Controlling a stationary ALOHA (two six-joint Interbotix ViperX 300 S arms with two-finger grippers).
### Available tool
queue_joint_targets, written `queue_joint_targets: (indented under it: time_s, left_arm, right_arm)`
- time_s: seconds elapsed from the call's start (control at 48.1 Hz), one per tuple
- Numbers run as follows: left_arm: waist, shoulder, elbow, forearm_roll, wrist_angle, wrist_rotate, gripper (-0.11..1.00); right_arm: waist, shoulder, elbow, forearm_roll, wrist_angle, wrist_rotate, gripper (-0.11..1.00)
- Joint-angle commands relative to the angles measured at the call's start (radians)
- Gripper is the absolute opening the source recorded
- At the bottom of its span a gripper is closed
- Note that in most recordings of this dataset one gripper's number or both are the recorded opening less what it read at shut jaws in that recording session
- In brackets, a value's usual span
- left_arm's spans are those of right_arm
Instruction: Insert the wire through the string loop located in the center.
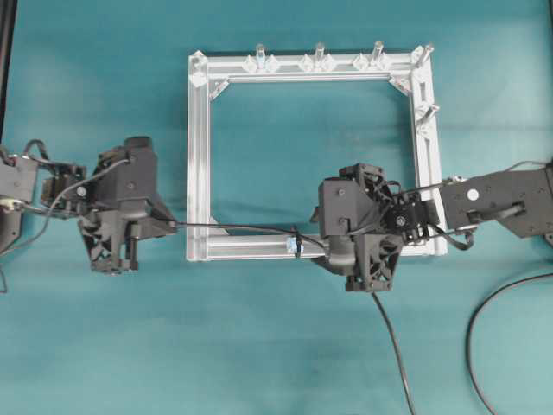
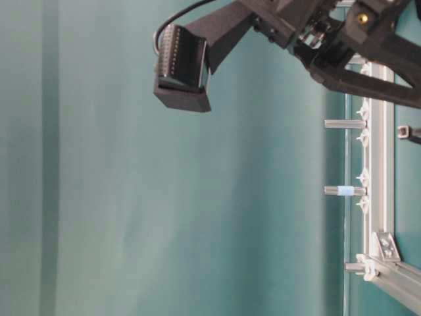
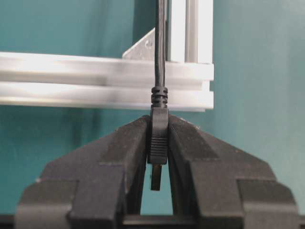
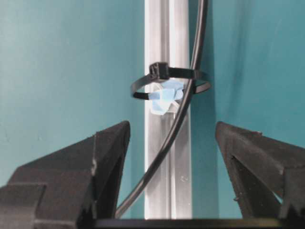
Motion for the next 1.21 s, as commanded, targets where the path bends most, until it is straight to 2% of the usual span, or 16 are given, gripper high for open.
queue_joint_targets:
  time_s: [0.0, 0.208, 0.644, 1.06, 1.185]
  left_arm:
    - [-0.003, -0.043, 0.011, -0.002, 0.011, -0.031, 0.14]
    - [-0.002, -0.084, 0.043, 0.0, 0.015, -0.089, 0.14]
    - [-0.002, -0.077, 0.044, 0.0, 0.014, -0.092, 0.14]
    - [-0.002, -0.075, 0.115, -0.002, 0.009, -0.094, 0.14]
    - [-0.002, -0.017, 0.097, -0.002, -0.006, -0.094, 0.14]
  right_arm:
    - [0.002, -0.028, -0.011, -0.002, -0.003, 0.0, 0.74]
    - [0.002, -0.028, -0.011, -0.002, -0.003, 0.0, 0.74]
    - [0.002, -0.028, -0.011, -0.002, -0.002, 0.0, 0.74]
    - [0.002, -0.026, -0.011, -0.002, -0.003, 0.0, 0.74]
    - [0.002, -0.026, -0.011, -0.003, -0.003, 0.0, 0.74]
